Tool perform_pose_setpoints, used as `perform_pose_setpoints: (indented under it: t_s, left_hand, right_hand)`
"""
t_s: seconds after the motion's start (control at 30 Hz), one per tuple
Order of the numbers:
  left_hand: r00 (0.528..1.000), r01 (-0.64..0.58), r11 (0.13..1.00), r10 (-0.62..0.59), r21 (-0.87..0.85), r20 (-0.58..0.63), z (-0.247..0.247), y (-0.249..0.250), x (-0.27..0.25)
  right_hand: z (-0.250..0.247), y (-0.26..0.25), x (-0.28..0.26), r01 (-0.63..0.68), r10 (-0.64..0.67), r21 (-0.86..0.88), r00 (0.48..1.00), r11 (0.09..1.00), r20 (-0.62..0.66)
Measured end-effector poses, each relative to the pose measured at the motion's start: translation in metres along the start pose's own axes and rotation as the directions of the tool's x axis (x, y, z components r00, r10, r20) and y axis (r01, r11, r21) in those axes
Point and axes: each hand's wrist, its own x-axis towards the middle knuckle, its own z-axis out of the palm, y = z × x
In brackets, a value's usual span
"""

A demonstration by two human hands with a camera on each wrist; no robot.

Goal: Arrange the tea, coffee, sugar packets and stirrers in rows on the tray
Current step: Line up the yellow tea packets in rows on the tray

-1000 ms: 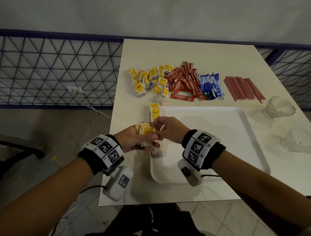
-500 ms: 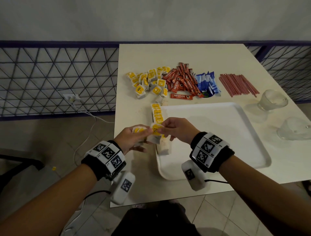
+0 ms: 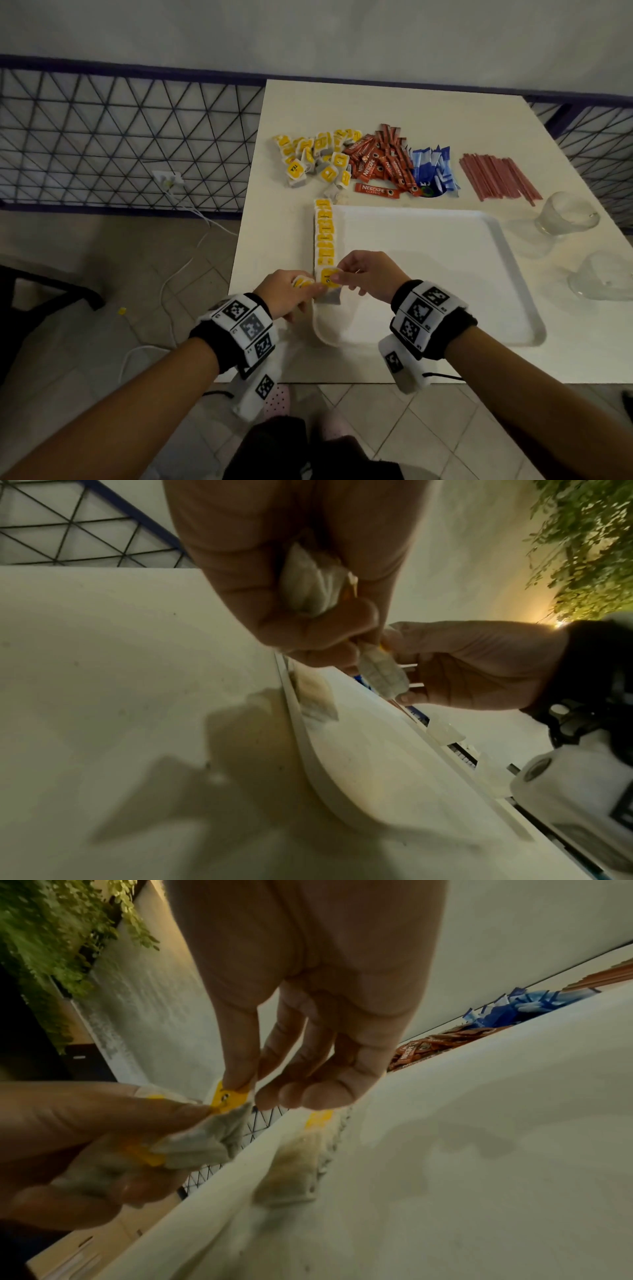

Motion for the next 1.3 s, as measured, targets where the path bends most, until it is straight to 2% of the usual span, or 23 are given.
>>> perform_pose_setpoints:
  t_s: [0.2, 0.3, 0.47, 0.57, 0.73, 0.97, 1.1, 1.2, 1.3]
  left_hand:
    - [0.998, 0.068, 0.989, -0.066, 0.128, -0.023, 0.028, -0.014, -0.009]
    - [0.994, 0.093, 0.982, -0.081, 0.163, -0.077, 0.034, -0.019, -0.009]
    - [0.968, 0.117, 0.991, -0.1, 0.058, -0.231, 0.03, -0.023, -0.008]
    - [0.959, 0.128, 0.991, -0.115, 0.035, -0.26, 0.026, -0.024, -0.008]
    - [0.958, 0.156, 0.984, -0.129, 0.085, -0.258, 0.021, -0.022, -0.005]
    - [0.974, 0.195, 0.928, -0.145, 0.319, -0.175, 0.023, -0.008, 0.007]
    - [0.978, 0.197, 0.887, -0.145, 0.419, -0.151, 0.026, -0.007, 0.014]
    - [0.978, 0.199, 0.886, -0.155, 0.418, -0.137, 0.027, -0.008, 0.015]
    - [0.974, 0.201, 0.921, -0.153, 0.333, -0.166, 0.023, -0.006, 0.011]
  right_hand:
    - [0.001, 0.019, -0.006, -0.062, 0.073, -0.118, 0.993, 0.991, 0.096]
    - [0.005, 0.025, -0.002, -0.104, 0.122, -0.124, 0.982, 0.987, 0.142]
    - [0.006, 0.018, 0.011, -0.104, 0.13, -0.181, 0.982, 0.978, 0.136]
    - [0.004, 0.014, 0.018, -0.08, 0.112, -0.25, 0.987, 0.965, 0.113]
    - [0.001, 0.01, 0.027, -0.092, 0.129, -0.298, 0.986, 0.95, 0.107]
    - [0.007, 0.013, 0.035, -0.171, 0.193, -0.236, 0.978, 0.957, 0.076]
    - [0.01, 0.015, 0.035, -0.172, 0.186, -0.224, 0.982, 0.959, 0.042]
    - [0.011, 0.017, 0.036, -0.166, 0.176, -0.232, 0.984, 0.958, 0.024]
    - [0.009, 0.018, 0.035, -0.159, 0.17, -0.244, 0.985, 0.957, 0.023]
